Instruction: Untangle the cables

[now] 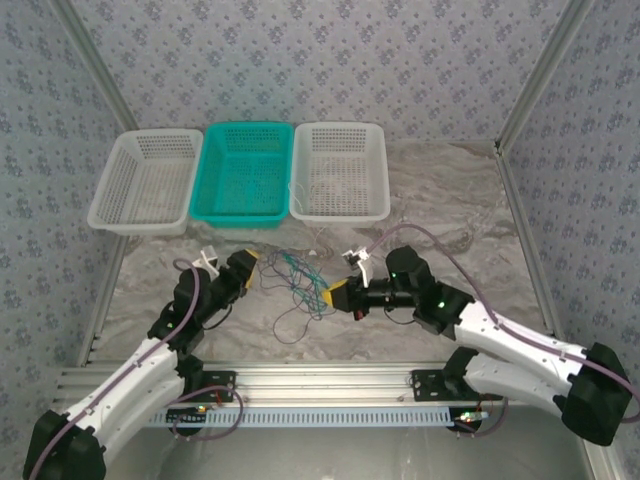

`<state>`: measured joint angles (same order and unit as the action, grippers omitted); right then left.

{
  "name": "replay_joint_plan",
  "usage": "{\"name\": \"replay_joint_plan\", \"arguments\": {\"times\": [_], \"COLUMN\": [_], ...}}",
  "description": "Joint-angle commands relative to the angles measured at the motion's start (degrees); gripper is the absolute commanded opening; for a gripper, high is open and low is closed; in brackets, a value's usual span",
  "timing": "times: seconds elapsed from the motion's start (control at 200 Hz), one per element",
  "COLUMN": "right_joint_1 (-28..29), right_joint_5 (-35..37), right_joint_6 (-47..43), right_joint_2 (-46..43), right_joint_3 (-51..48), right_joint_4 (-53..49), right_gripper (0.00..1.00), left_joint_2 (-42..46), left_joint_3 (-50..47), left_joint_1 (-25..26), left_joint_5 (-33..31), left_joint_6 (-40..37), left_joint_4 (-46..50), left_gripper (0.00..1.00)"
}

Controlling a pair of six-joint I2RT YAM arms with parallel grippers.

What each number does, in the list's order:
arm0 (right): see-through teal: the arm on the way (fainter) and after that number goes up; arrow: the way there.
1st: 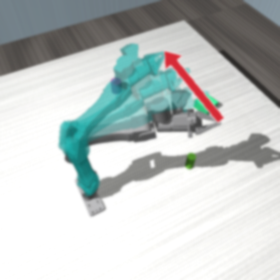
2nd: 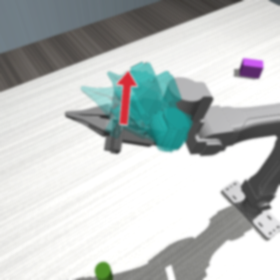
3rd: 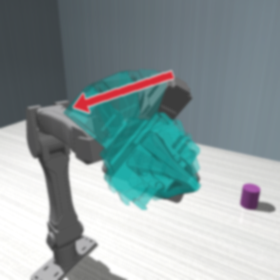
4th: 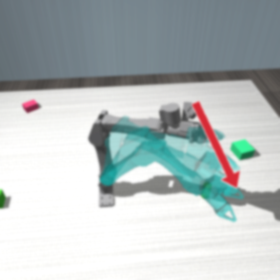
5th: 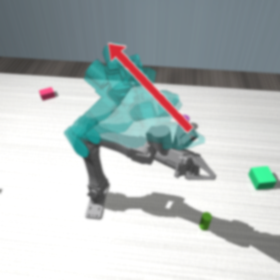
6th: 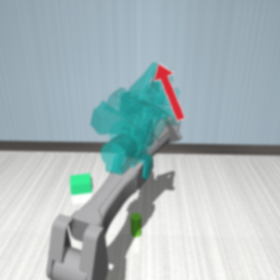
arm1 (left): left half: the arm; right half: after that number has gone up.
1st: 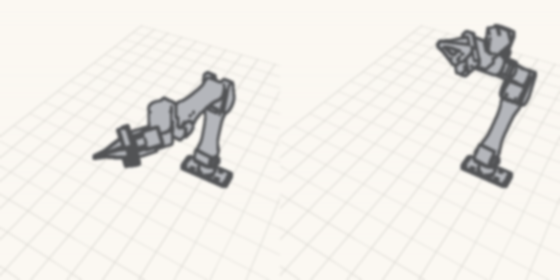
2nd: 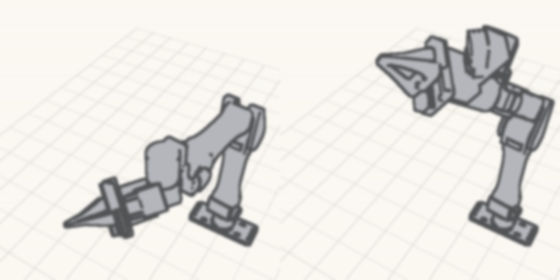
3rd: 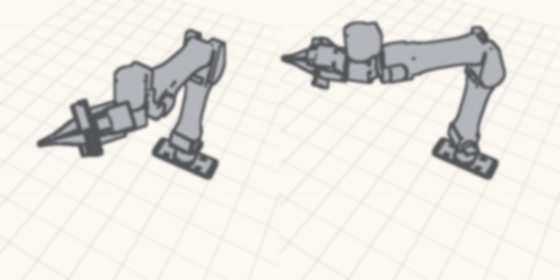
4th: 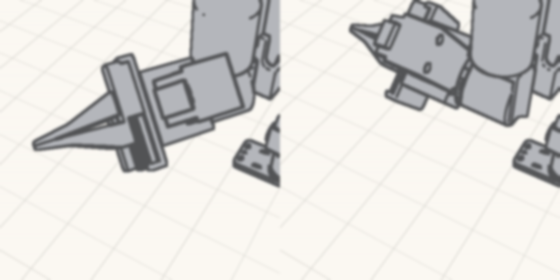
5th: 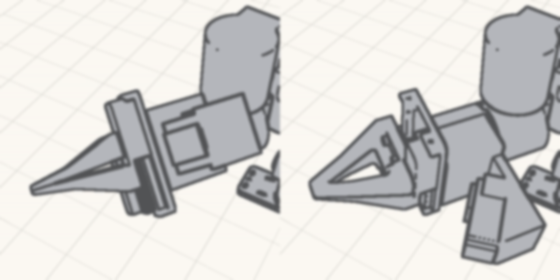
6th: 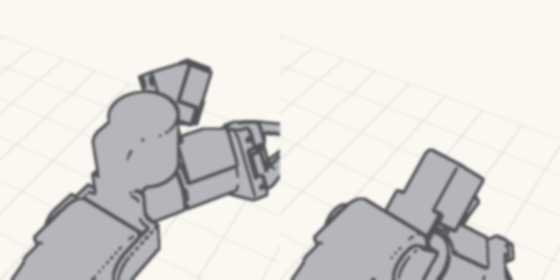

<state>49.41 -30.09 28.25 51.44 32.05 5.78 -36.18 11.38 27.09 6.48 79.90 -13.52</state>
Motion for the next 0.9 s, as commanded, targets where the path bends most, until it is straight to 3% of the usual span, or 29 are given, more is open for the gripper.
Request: {"name": "replay_joint_plan", "arguments": {"times": [0.0, 0.11, 0.305, 0.55, 0.76, 0.899], "right_joint_1": [0.37, 0.53, 0.56, -2.30, -11.12, -16.59], "right_joint_5": [-0.34, 0.69, 7.29, 35.41, 37.33, 34.99], "right_joint_6": [-1.41, -1.96, -3.63, 0.20, 10.22, 14.16], "right_joint_2": [-2.26, -3.33, -5.25, -7.44, -9.20, -9.87], "right_joint_3": [-0.79, -1.12, -3.66, -10.01, -16.70, -18.84], "right_joint_4": [2.30, 1.44, -1.31, -14.52, -16.82, -18.15], "right_gripper": [0.00, 0.00, 0.00, 0.00, 0.00, 0.00], "left_joint_2": [1.63, 3.09, 6.53, 10.22, 3.79, 0.57], "left_joint_3": [-0.11, -0.28, -0.24, 10.60, 27.22, 35.91], "left_joint_1": [-0.29, -0.29, -0.29, -1.32, -1.51, -1.60], "left_joint_5": [-0.93, -1.90, -2.88, -0.89, 1.06, 0.09], "left_joint_6": [0.79, 0.70, -1.63, -16.15, -29.50, -36.05], "left_joint_4": [-0.96, 0.60, 1.46, 6.23, 14.96, 19.30], "left_gripper": [0.20, 0.00, 0.00, 0.00, 0.00, 0.00]}}
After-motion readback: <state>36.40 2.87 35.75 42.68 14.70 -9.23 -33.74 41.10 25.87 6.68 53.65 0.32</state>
